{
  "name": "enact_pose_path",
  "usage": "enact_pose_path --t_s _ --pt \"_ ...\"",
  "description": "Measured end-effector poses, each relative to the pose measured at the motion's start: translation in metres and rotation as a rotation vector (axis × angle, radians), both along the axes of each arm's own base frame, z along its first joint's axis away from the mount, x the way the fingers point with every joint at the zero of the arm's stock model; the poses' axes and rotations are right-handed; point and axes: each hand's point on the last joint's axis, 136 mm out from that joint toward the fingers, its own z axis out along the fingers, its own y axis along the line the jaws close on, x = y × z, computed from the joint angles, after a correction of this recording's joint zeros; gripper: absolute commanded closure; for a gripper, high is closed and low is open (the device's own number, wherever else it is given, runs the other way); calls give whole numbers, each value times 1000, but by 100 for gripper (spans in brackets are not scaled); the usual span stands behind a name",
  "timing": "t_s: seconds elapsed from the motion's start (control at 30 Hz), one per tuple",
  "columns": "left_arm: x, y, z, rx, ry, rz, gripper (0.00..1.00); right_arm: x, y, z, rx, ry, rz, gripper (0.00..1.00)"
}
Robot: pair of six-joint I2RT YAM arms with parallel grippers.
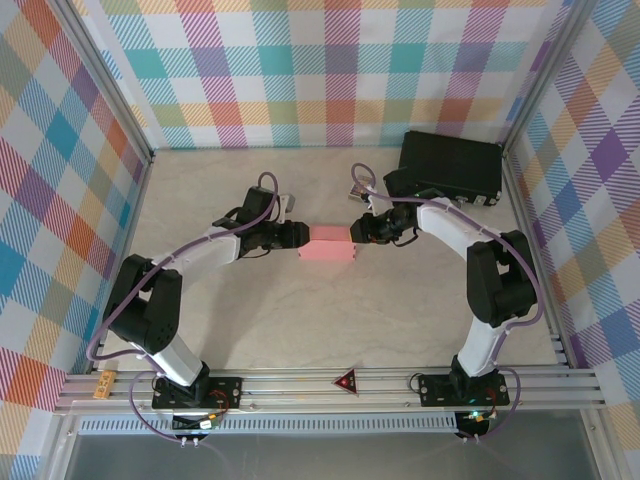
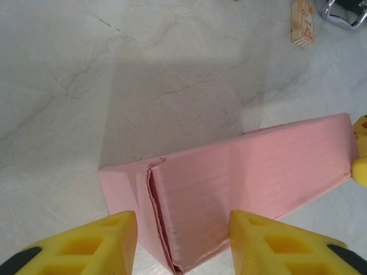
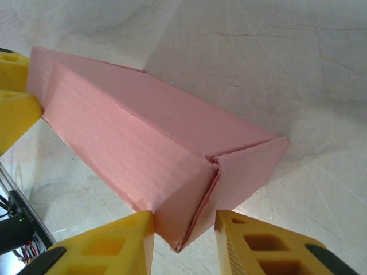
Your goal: Fold the paper box
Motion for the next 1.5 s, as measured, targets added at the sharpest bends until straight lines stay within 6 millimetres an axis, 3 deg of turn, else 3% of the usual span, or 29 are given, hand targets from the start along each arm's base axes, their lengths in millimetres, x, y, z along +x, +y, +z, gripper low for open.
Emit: enact_pose_path --t_s 0.23,0.4,0.53,0.7,0.87,1.17,1.5 --pt "-1 -1 0 -1 -3 -12 64 -1 1 0 11 -8 1 65" --pt "-1 -2 1 2 -12 -30 65 -2 -8 5 -35 -48 -11 49" --pt "-2 -3 1 0 -14 -45 65 1 -16 26 -69 -161 14 38" --pt "-3 -3 1 5 -20 -59 65 6 -10 50 -98 -362 198 33" --pt "-4 -3 1 6 -22 -62 64 -1 2 52 -116 -530 430 29" --pt "-4 -4 1 7 -25 -71 65 -8 27 35 -96 -695 729 24" --pt "-5 -4 1 9 -27 -78 64 2 50 5 -172 -767 875 24"
